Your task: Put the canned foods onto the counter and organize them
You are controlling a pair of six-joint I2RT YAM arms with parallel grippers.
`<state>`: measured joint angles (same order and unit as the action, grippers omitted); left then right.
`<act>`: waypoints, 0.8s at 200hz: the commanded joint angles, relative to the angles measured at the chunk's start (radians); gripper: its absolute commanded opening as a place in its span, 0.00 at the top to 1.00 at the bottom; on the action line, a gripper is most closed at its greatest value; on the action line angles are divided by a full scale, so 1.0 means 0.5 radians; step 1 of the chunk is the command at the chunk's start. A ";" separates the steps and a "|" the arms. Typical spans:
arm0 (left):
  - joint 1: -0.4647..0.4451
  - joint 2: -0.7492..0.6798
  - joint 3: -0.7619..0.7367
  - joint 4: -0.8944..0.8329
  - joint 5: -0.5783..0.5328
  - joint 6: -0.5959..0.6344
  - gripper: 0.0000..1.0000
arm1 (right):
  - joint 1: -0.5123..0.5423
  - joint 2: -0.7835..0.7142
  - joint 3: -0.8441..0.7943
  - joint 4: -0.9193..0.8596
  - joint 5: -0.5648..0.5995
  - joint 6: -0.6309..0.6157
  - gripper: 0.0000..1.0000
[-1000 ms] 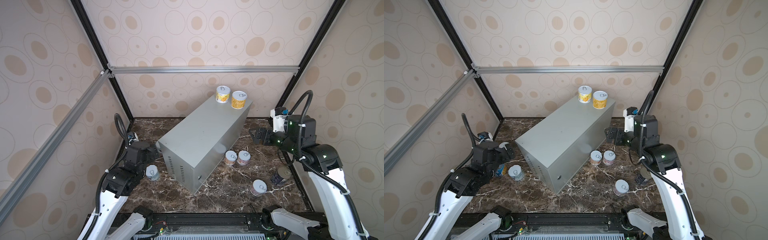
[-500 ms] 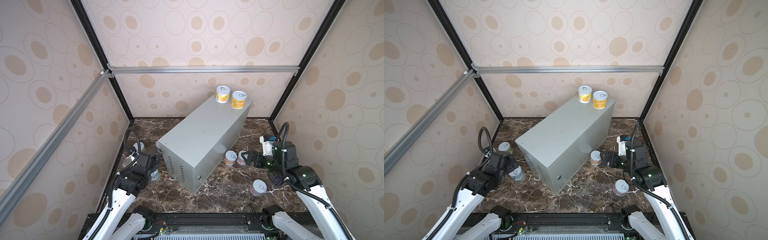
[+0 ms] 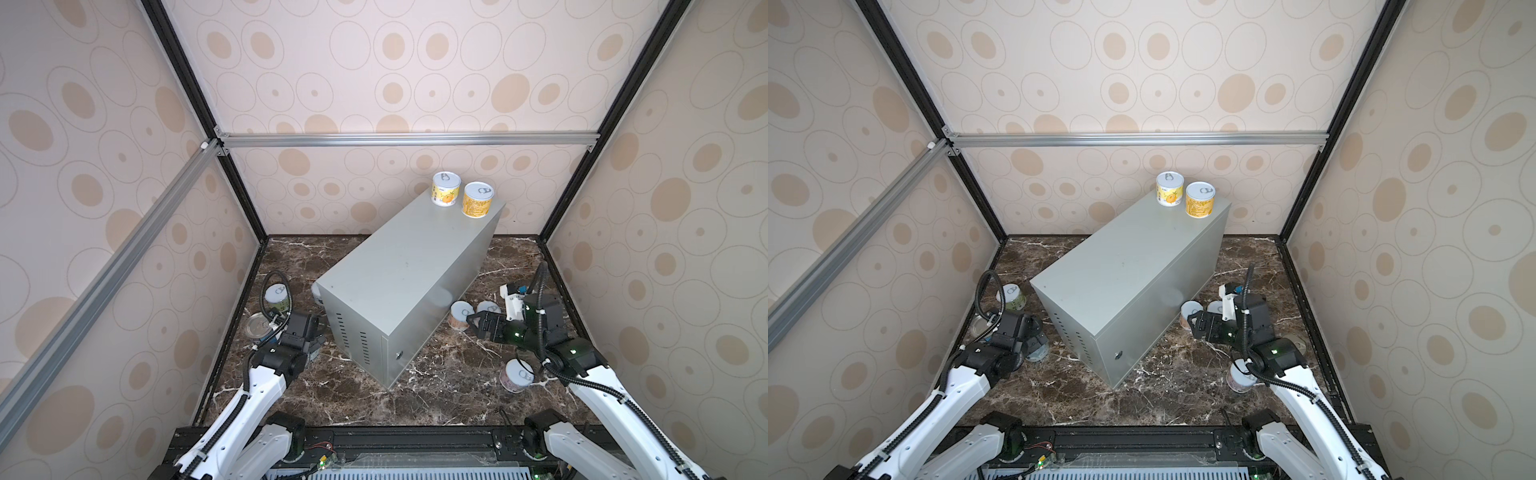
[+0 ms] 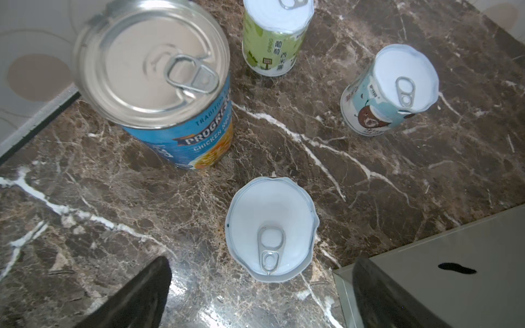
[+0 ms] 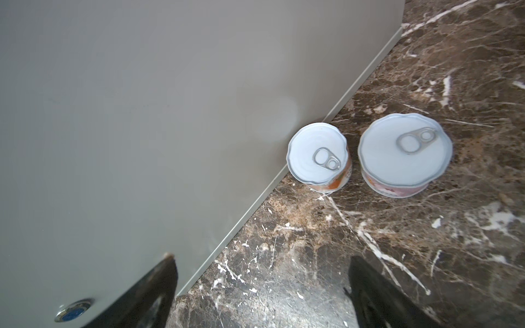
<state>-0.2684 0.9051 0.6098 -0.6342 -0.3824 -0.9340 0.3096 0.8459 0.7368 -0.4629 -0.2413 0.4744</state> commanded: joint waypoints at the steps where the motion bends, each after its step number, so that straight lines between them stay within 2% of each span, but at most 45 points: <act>1: 0.045 0.091 -0.004 0.159 0.048 0.014 0.01 | 0.031 0.070 -0.026 0.169 -0.014 0.004 0.04; 117: 0.174 0.552 -0.081 0.538 0.152 0.102 0.01 | 0.071 0.476 -0.046 0.537 -0.037 -0.051 0.04; 160: 0.174 0.690 -0.131 0.607 0.086 0.075 0.00 | 0.087 0.612 -0.058 0.629 -0.062 -0.047 0.04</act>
<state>-0.1860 1.2251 0.5613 -0.3683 -0.3054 -0.8898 0.3416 1.1309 0.7223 -0.1978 -0.2592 0.4591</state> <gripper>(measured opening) 0.994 0.962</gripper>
